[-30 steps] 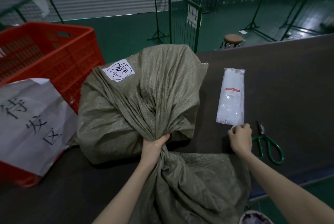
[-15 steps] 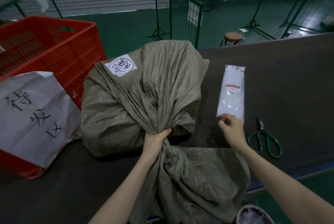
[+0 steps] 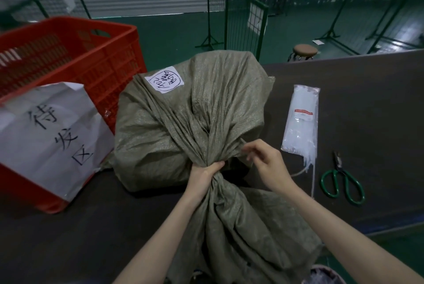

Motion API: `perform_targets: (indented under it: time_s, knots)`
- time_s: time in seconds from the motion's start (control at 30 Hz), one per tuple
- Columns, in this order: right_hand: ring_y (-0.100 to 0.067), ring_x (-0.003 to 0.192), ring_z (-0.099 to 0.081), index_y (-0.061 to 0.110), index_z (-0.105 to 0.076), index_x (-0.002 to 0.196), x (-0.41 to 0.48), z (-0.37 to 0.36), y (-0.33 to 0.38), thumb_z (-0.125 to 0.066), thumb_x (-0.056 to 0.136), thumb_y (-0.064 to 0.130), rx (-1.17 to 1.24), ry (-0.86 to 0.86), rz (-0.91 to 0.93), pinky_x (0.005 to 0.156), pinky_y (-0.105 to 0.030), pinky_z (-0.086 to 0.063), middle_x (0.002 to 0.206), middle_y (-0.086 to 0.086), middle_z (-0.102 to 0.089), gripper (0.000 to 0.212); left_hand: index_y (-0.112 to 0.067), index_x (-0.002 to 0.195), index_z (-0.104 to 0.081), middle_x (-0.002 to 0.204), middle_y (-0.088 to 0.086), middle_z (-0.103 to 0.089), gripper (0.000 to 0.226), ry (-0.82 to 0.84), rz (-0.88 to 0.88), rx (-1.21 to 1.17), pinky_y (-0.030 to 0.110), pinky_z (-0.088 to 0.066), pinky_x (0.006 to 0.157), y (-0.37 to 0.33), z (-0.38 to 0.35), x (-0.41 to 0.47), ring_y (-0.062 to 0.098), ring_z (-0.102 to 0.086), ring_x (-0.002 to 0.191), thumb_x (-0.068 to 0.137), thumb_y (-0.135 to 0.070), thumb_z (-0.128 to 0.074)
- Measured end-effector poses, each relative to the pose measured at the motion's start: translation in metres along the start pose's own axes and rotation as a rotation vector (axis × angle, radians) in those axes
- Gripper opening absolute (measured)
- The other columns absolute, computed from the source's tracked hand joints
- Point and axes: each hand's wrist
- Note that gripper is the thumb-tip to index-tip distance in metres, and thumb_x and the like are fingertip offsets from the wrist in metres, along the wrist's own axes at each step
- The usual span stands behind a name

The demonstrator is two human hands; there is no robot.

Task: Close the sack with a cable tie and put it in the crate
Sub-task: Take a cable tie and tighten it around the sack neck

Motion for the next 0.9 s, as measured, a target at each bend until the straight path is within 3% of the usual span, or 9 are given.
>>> perform_targets:
  time_s: [0.1, 0.23, 0.33, 0.43, 0.57, 0.67, 0.73, 0.8, 0.9]
  knots:
    - [-0.013, 0.071, -0.067, 0.004, -0.059, 0.084, -0.002, -0.006, 0.015, -0.053, 0.082, -0.012, 0.103, 0.023, -0.012, 0.07, -0.021, -0.05, 0.079, -0.014, -0.067, 0.017, -0.017, 0.101, -0.068, 0.108, 0.003, -0.069, 0.034, -0.005, 0.018, 0.007, 0.018, -0.043, 0.096, -0.003, 0.0, -0.003, 0.012, -0.062, 0.103, 0.078, 0.008, -0.065]
    - [-0.017, 0.062, -0.07, 0.004, -0.057, 0.089, -0.002, -0.015, 0.029, -0.061, 0.081, -0.009, 0.188, 0.031, -0.031, 0.063, -0.019, -0.052, 0.076, -0.015, -0.065, 0.015, -0.016, 0.103, -0.069, 0.103, -0.001, -0.07, 0.032, 0.049, 0.054, 0.01, 0.02, -0.045, 0.093, -0.006, 0.004, -0.007, 0.009, -0.064, 0.098, 0.079, 0.005, -0.066]
    - [-0.009, 0.048, -0.058, 0.014, -0.062, 0.09, -0.001, -0.019, 0.026, -0.063, 0.082, -0.003, 0.109, 0.042, -0.033, 0.052, -0.021, -0.048, 0.07, -0.004, -0.059, 0.019, -0.006, 0.102, -0.068, 0.087, 0.006, -0.068, 0.024, 0.085, 0.166, -0.013, 0.027, -0.049, 0.077, -0.009, 0.009, -0.011, 0.018, -0.062, 0.081, 0.079, 0.0, -0.067]
    - [-0.003, 0.058, -0.054, 0.017, -0.066, 0.079, -0.001, -0.021, 0.016, -0.067, 0.082, 0.006, -0.033, 0.017, -0.002, 0.058, -0.021, -0.043, 0.07, -0.001, -0.061, 0.011, 0.001, 0.102, -0.066, 0.083, 0.017, -0.068, 0.021, 0.152, 0.287, -0.046, 0.025, -0.054, 0.066, -0.015, 0.015, -0.018, 0.021, -0.066, 0.074, 0.082, -0.004, -0.066]
    - [-0.004, 0.059, -0.048, 0.014, -0.061, 0.07, -0.004, -0.019, 0.003, -0.066, 0.084, 0.014, -0.086, 0.045, -0.063, 0.06, -0.025, -0.039, 0.065, -0.003, -0.06, 0.015, -0.004, 0.114, -0.062, 0.105, 0.013, -0.072, 0.035, 0.195, 0.34, -0.051, 0.032, -0.053, 0.09, -0.017, 0.024, -0.026, 0.022, -0.069, 0.095, 0.081, -0.011, -0.069]
    - [-0.011, 0.066, -0.055, 0.011, -0.064, 0.073, -0.006, -0.017, -0.007, -0.065, 0.084, 0.01, -0.185, 0.106, -0.071, 0.064, -0.029, -0.041, 0.07, -0.006, -0.063, 0.011, -0.015, 0.106, -0.061, 0.104, 0.007, -0.072, 0.025, 0.15, 0.368, -0.075, 0.024, -0.054, 0.085, -0.018, 0.025, -0.033, 0.015, -0.07, 0.093, 0.082, -0.014, -0.068]
    - [-0.017, 0.071, -0.056, 0.007, -0.068, 0.081, -0.006, -0.016, -0.013, -0.064, 0.084, 0.006, -0.258, 0.172, -0.066, 0.065, -0.02, -0.04, 0.077, -0.008, -0.064, 0.005, -0.019, 0.104, -0.06, 0.102, -0.002, -0.071, 0.022, 0.105, 0.344, -0.091, 0.02, -0.052, 0.083, -0.017, 0.023, -0.037, 0.009, -0.068, 0.092, 0.083, -0.014, -0.067]
    - [-0.012, 0.067, -0.052, 0.006, -0.07, 0.087, -0.005, -0.015, -0.016, -0.063, 0.082, 0.0, -0.309, 0.238, -0.075, 0.062, -0.009, -0.036, 0.08, -0.005, -0.061, 0.011, -0.022, 0.101, -0.061, 0.103, -0.008, -0.069, 0.021, 0.058, 0.295, -0.103, 0.023, -0.047, 0.092, -0.014, 0.021, -0.04, 0.007, -0.065, 0.099, 0.083, -0.014, -0.066]
    - [-0.012, 0.07, -0.052, 0.005, -0.071, 0.087, -0.007, -0.017, -0.017, -0.064, 0.079, -0.001, -0.362, 0.272, -0.079, 0.06, -0.007, -0.034, 0.08, -0.002, -0.06, 0.012, -0.019, 0.104, -0.064, 0.108, -0.003, -0.071, 0.023, 0.001, 0.284, -0.138, 0.03, -0.045, 0.1, -0.01, 0.02, -0.041, 0.013, -0.065, 0.105, 0.082, -0.016, -0.069]
Point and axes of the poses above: each hand's wrist, its own x-axis towards the middle knuckle, its own z-axis out of the back of the hand, y = z × x
